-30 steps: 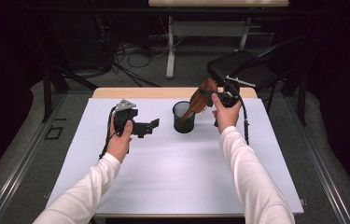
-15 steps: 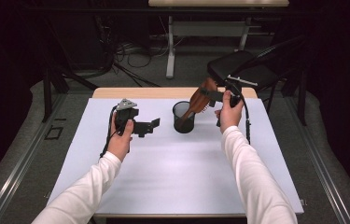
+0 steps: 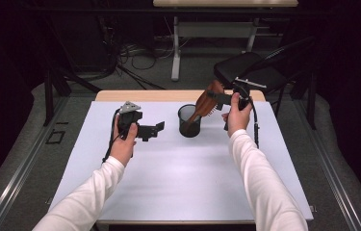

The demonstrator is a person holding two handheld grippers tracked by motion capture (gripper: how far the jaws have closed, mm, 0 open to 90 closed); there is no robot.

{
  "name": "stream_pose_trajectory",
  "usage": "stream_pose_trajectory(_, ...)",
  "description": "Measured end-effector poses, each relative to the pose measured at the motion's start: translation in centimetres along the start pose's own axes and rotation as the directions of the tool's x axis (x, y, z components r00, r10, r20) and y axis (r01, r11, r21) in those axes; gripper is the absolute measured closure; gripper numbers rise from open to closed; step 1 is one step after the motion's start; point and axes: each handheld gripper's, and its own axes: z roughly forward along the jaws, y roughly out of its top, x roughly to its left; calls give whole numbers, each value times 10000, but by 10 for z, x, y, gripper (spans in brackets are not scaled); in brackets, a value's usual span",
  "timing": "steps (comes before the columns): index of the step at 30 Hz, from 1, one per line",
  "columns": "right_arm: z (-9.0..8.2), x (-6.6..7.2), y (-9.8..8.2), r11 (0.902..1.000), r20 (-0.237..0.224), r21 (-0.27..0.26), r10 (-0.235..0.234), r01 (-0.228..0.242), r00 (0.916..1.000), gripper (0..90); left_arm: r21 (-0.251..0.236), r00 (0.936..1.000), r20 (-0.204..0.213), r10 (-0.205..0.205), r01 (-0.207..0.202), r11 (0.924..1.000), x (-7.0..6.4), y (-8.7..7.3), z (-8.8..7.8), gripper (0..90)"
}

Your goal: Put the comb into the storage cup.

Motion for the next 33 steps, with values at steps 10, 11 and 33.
stream_pose_trajectory(10, -4, 1, 2, 9997, 216, 25, -254, 254, 9994, 0, -41, 10000, 37, -32, 32, 10000, 1, 1, -2, 3)
stream_pose_trajectory(11, -5, 1, 2, 9995, 215, 62, -296, 295, 9993, 0, -38, 10000, 38, -26, 27, 10000, 2, 1, -2, 3)
stream_pose_trajectory(33, -37, 8, 8, 9800, 353, 700, -1889, 1861, 9814, 0, -25, 9999, 130, 24, -24, 10000, 0, 5, -14, 3)
